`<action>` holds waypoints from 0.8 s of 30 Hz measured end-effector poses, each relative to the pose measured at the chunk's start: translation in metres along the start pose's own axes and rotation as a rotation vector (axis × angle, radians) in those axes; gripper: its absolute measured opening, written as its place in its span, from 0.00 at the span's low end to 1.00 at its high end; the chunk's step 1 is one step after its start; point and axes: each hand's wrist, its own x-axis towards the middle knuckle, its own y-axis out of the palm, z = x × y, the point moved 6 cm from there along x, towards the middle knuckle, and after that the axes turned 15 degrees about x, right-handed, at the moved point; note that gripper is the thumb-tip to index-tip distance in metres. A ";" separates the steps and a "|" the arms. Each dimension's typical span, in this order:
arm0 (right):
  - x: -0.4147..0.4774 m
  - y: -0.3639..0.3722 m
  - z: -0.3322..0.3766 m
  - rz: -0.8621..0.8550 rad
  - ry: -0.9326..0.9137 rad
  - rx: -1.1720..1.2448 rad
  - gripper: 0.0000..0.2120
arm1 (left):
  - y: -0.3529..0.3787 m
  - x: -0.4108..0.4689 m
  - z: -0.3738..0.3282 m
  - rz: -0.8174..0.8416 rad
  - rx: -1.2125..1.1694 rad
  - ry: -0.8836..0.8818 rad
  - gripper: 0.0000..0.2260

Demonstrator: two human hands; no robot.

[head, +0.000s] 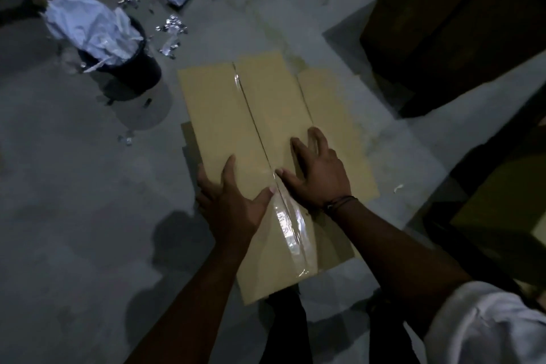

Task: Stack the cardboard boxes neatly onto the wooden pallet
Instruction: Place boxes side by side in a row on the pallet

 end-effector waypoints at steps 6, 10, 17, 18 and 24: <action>-0.019 -0.066 -0.047 -0.077 0.136 0.077 0.39 | -0.030 -0.016 -0.085 -0.137 0.044 0.190 0.40; -0.050 -0.103 -0.070 -0.202 0.206 0.095 0.37 | -0.039 -0.026 -0.126 -0.070 0.067 0.255 0.41; -0.108 -0.208 -0.127 -0.535 0.312 -0.013 0.33 | -0.038 -0.082 -0.234 0.015 -0.003 0.495 0.42; -0.117 -0.224 -0.137 -0.562 0.325 -0.028 0.33 | -0.037 -0.093 -0.251 0.025 -0.017 0.523 0.42; -0.192 -0.330 -0.192 -0.721 0.485 -0.083 0.32 | -0.045 -0.167 -0.363 0.068 -0.054 0.702 0.41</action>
